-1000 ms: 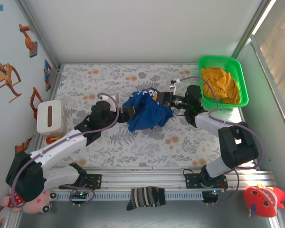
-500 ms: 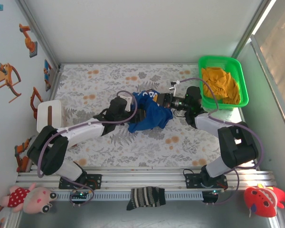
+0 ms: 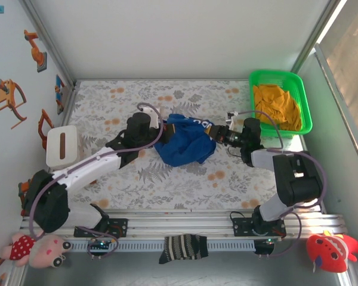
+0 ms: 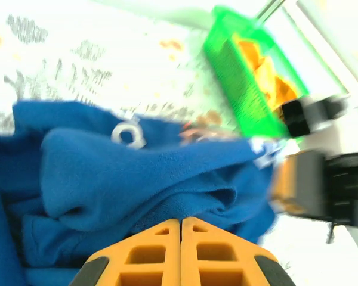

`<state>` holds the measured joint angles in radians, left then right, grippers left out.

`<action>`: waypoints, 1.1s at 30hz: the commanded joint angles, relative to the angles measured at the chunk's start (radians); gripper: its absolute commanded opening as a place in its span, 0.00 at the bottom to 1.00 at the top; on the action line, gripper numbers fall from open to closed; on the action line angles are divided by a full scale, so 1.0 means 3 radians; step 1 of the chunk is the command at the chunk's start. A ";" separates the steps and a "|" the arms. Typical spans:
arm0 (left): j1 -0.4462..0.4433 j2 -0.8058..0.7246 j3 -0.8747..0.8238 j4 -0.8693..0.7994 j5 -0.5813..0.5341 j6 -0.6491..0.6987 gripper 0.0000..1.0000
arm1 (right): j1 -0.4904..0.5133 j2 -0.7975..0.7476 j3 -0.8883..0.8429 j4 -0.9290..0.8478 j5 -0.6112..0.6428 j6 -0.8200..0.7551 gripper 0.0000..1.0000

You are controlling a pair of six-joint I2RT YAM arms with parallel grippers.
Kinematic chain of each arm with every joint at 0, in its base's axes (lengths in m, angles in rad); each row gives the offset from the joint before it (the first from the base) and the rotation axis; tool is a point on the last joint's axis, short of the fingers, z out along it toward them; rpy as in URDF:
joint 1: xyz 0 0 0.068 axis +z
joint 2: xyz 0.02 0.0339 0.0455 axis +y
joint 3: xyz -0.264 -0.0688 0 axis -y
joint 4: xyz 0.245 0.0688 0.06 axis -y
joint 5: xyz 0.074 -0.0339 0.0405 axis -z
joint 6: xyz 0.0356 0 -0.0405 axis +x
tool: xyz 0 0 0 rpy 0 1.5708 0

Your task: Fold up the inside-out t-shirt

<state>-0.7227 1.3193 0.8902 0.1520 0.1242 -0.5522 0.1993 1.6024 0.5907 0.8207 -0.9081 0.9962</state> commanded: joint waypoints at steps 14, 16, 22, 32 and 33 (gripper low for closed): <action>0.0181 -0.0499 -0.0053 0.0249 0.0432 -0.0008 0.00 | 0.0396 -0.1687 0.0337 -0.2930 0.1453 -0.1427 0.75; 0.0189 -0.0485 -0.0048 0.0273 0.0437 -0.0020 0.00 | 0.0617 -0.1734 0.0445 -0.3081 0.1633 -0.1366 0.75; 0.0180 -0.0434 -0.0032 0.0296 0.0443 -0.0066 0.00 | 0.1305 -0.1219 0.0885 -0.2952 0.2121 -0.1118 0.74; 0.0148 -0.0454 0.0004 0.0382 0.0334 -0.0277 0.00 | 0.1608 -0.0075 0.1257 -0.2614 0.2465 -0.0820 0.69; 0.0144 -0.0458 0.0018 0.0395 0.0305 -0.0319 0.00 | 0.1610 0.0010 0.1275 -0.2585 0.2461 -0.0806 0.66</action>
<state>-0.6746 1.1908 0.8730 0.2008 0.2283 -0.6022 0.6739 1.5524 0.9432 0.0101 -0.2283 0.7197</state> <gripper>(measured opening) 0.025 0.679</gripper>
